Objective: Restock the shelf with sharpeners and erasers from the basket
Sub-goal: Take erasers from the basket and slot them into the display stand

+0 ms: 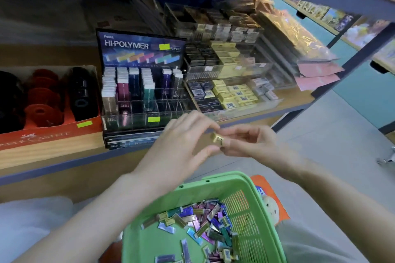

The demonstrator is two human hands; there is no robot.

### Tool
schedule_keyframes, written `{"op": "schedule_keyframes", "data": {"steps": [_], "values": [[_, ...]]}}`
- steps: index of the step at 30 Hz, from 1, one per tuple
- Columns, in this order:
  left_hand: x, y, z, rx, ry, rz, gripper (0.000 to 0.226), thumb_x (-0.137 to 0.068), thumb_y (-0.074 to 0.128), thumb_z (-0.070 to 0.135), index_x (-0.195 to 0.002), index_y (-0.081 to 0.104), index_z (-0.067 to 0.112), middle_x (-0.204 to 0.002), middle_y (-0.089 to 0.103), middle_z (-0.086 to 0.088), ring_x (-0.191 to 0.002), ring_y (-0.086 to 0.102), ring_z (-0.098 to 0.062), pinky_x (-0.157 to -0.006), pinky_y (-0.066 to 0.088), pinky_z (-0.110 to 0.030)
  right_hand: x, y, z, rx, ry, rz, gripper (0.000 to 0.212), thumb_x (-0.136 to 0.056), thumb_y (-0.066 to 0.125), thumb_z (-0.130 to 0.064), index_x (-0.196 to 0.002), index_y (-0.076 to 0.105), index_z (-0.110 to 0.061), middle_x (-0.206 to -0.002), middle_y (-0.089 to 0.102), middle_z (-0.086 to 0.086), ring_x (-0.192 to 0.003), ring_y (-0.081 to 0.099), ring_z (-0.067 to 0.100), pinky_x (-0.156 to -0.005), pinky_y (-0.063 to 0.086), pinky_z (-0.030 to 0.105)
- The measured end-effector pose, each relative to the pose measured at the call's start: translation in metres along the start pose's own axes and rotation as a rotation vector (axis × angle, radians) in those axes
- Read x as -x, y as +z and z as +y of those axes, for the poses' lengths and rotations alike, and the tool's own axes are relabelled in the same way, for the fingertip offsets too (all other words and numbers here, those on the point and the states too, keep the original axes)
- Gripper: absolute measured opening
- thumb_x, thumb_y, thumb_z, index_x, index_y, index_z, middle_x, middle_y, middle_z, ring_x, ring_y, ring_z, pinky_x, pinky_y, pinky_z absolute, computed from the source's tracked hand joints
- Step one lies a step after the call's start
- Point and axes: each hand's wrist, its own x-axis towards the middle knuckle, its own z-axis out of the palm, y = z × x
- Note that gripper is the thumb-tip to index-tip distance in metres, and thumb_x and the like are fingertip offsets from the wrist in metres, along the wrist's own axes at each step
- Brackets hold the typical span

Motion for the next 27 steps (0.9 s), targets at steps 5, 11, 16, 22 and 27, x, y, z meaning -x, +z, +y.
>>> {"op": "schedule_keyframes", "data": {"steps": [5,11,16,22,27], "values": [[-0.065,0.031,0.001,-0.169,0.012,-0.044,0.032,-0.097,0.047,0.028,-0.127,0.052,0.018,-0.126,0.049,0.003,-0.12,0.041,-0.014,-0.1,0.024,-0.026,-0.034,-0.09,0.007,0.514,-0.109,0.516,0.013,-0.08,0.074,-0.023,-0.092,0.07,-0.023,-0.087,0.073,0.0,-0.082,0.069,0.012,-0.082,0.055,0.031],[-0.113,0.067,-0.017,-0.359,-0.025,-0.174,0.039,-0.099,0.04,0.028,-0.137,0.043,0.015,-0.143,0.038,-0.003,-0.134,0.031,-0.02,-0.108,0.018,-0.029,-0.09,-0.149,0.006,0.943,-0.174,0.53,0.031,-0.083,0.071,-0.015,-0.112,0.067,-0.007,-0.102,0.068,0.005,-0.084,0.061,0.014,-0.08,0.05,0.028],[-0.117,0.074,-0.023,-0.364,-0.03,-0.17,0.037,-0.097,0.046,0.027,-0.13,0.05,0.011,-0.136,0.044,-0.006,-0.13,0.035,-0.022,-0.107,0.024,-0.033,-0.119,-0.157,0.01,1.195,-0.151,0.272,0.026,-0.081,0.071,-0.008,-0.106,0.072,-0.013,-0.099,0.068,0.008,-0.079,0.055,0.014,-0.074,0.041,0.024],[-0.116,0.077,-0.027,-0.367,-0.018,-0.14,0.035,-0.096,0.043,0.028,-0.126,0.053,0.012,-0.133,0.047,-0.005,-0.127,0.039,-0.022,-0.104,0.029,-0.034,-0.13,-0.161,0.003,1.24,-0.082,0.14,0.025,-0.083,0.069,-0.007,-0.107,0.072,-0.016,-0.105,0.07,0.004,-0.084,0.055,0.01,-0.075,0.035,0.015],[-0.116,0.079,-0.028,-0.396,-0.017,-0.119,0.042,-0.09,0.034,0.034,-0.117,0.058,0.014,-0.123,0.054,-0.005,-0.119,0.048,-0.023,-0.097,0.039,-0.035,-0.132,-0.159,-0.001,1.272,-0.062,0.103,0.021,-0.085,0.067,-0.009,-0.105,0.073,-0.015,-0.099,0.07,0.002,-0.089,0.06,0.016,-0.076,0.037,0.015]]}}
